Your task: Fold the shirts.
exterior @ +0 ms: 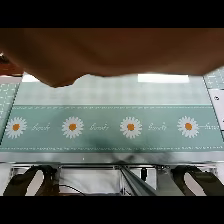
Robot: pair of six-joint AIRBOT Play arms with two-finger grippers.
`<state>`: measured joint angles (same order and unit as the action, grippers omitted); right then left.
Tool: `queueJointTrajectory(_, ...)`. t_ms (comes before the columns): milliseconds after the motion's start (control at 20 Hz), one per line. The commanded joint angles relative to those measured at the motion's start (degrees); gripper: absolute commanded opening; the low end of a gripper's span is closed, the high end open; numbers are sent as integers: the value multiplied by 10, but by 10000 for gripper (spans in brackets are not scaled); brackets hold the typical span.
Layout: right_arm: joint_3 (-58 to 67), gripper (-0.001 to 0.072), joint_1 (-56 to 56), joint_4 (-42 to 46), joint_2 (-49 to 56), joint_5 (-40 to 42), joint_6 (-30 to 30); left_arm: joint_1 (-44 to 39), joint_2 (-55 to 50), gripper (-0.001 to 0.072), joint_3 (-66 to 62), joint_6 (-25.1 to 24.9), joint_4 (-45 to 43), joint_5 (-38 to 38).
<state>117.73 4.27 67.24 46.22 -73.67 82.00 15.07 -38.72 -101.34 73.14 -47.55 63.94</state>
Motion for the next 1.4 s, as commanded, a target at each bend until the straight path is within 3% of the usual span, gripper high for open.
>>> queueJointTrajectory(0, 8, 27, 0, 51, -53, -41, 17, 14, 85, 17, -20, 11, -109, -9)
queueJointTrajectory(350, -76, 28, 0, 12, -61, -151, 30, 13, 106, 17, 52, 29, -126, 38)
queueJointTrajectory(500, -195, 27, 0, -4, -60, -121, 18, 13, 78, 17, 187, 22, -51, 44)
queueJointTrajectory(700, -345, 26, 0, 30, -19, -43, 17, 3, -30, 17, 315, -31, 40, 10)
queueJointTrajectory(850, -377, 26, 0, 39, 86, 13, 17, -47, -159, 17, 325, -42, 39, -35)
queueJointTrajectory(1150, -330, 27, 0, -5, 355, 149, 30, -140, -393, 17, 298, -41, 40, -223)
queueJointTrajectory(1350, -213, 28, 0, -15, 507, 153, 85, -158, -502, 18, 238, -22, 43, -234)
